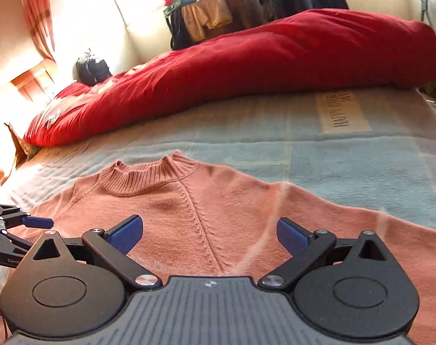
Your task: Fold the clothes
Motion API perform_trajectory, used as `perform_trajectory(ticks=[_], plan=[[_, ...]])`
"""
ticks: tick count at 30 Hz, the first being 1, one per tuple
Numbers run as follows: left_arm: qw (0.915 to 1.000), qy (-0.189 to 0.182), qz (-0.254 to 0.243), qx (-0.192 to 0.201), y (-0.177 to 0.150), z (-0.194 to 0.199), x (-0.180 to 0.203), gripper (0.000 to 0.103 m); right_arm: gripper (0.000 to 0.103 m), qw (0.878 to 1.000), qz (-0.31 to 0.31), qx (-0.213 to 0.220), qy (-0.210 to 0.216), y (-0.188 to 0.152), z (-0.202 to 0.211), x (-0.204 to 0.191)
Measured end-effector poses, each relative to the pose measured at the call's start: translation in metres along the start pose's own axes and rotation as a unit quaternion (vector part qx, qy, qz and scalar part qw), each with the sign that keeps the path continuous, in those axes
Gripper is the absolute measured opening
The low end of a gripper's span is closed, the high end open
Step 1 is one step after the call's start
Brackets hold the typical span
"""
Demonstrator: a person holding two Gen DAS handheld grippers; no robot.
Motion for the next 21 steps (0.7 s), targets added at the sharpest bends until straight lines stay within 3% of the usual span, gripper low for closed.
perform_trajectory(ticks=[1, 3, 8, 10, 13, 19, 21], plan=[[0.9999, -0.001, 0.012, -0.002, -0.004, -0.002, -0.007, 0.076, 0.101, 1.0, 0.004, -0.012, -0.007, -0.001, -0.012, -0.002], [0.9992, -0.009, 0.038, -0.002, -0.01, -0.005, -0.018, 0.081, 0.101, 0.997, 0.019, -0.02, -0.068, -0.002, -0.034, 0.008], [0.9981, -0.024, 0.057, 0.002, -0.013, -0.01, -0.029, 0.085, 0.103, 0.995, -0.022, -0.008, -0.094, 0.019, -0.049, 0.039], [0.9986, -0.02, 0.047, 0.01, -0.01, -0.004, -0.029, 0.084, 0.103, 0.993, -0.038, -0.007, -0.108, 0.028, -0.039, 0.038], [0.9986, -0.023, 0.042, 0.022, -0.008, 0.006, -0.031, 0.084, 0.103, 0.995, -0.043, 0.005, -0.089, 0.03, -0.013, 0.025], [0.9979, -0.039, 0.052, -0.001, -0.025, -0.002, -0.031, 0.084, 0.103, 0.991, 0.001, 0.007, -0.134, -0.003, 0.025, 0.006], [0.9969, -0.043, 0.066, -0.003, -0.03, -0.007, -0.033, 0.086, 0.103, 0.992, -0.005, -0.011, -0.128, -0.022, 0.029, 0.007]])
Point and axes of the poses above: each gripper's, at about its wrist camera, not at the fingertips, and z roughly against the way its jaws point, x to its right, y to its top, the point moved 5 cm from there along -z, roughly the way its jaws point, and after that the axes turned 1 degree about -z, right-handed, at the moved point
